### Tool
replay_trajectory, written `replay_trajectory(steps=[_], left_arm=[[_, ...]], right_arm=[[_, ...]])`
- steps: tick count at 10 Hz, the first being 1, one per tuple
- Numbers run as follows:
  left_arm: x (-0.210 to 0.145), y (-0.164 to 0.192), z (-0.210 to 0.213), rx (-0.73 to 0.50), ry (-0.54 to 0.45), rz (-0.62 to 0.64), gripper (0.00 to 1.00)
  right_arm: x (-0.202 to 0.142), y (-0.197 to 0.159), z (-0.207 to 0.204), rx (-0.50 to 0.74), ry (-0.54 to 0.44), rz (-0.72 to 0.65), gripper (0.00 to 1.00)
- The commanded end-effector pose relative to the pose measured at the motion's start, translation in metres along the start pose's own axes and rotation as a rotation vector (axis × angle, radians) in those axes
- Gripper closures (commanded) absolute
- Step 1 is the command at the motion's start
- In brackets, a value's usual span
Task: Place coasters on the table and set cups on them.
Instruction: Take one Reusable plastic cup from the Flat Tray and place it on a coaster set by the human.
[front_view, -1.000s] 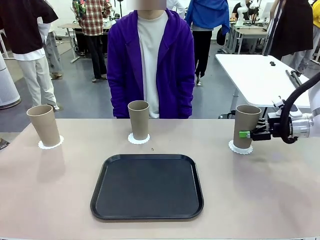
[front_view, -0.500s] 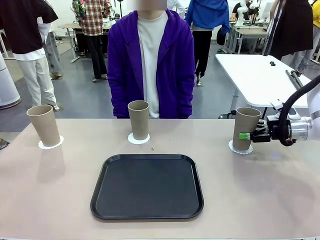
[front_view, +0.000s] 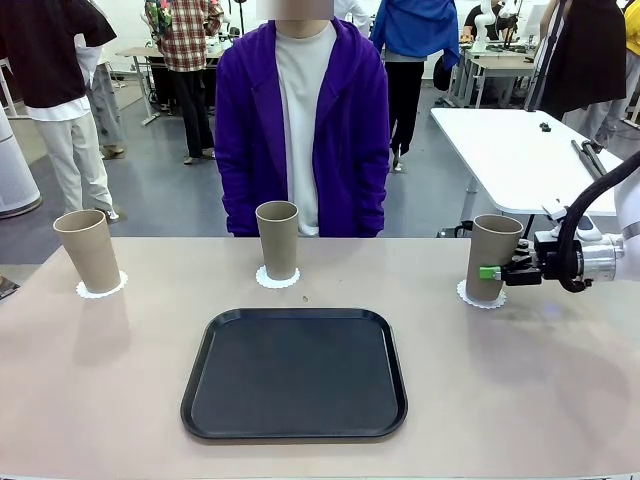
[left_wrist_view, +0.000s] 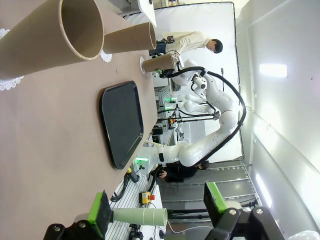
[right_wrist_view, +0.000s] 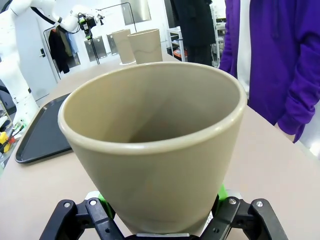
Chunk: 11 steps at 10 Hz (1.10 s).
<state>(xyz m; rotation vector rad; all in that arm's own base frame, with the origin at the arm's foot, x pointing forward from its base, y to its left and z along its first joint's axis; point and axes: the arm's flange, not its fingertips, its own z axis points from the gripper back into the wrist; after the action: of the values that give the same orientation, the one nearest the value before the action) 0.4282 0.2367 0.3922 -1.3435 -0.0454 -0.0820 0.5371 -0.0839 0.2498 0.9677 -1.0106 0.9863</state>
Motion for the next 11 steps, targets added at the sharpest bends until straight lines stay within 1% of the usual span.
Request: replay_trajectory(steps=[1, 7, 8, 11], left_arm=[[0.0001, -0.0018, 0.0011, 0.001, -0.008, -0.002, 0.0], [0.0001, -0.0018, 0.0011, 0.001, -0.008, -0.002, 0.0], [0.0001, -0.0018, 0.0011, 0.001, -0.008, -0.002, 0.0], [0.0001, -0.0018, 0.0011, 0.001, -0.008, -0.002, 0.0]], right_arm=[[-0.0056, -0.0088, 0.0027, -0.002, -0.02, 0.037, 0.16], [-0.0099, -0.0103, 0.0024, 0.022, -0.035, 0.07, 0.16], [-0.0101, -0.01, 0.0025, 0.023, -0.028, 0.062, 0.0], [-0.0077, -0.0088, 0.0024, 0.024, -0.006, 0.059, 0.0]])
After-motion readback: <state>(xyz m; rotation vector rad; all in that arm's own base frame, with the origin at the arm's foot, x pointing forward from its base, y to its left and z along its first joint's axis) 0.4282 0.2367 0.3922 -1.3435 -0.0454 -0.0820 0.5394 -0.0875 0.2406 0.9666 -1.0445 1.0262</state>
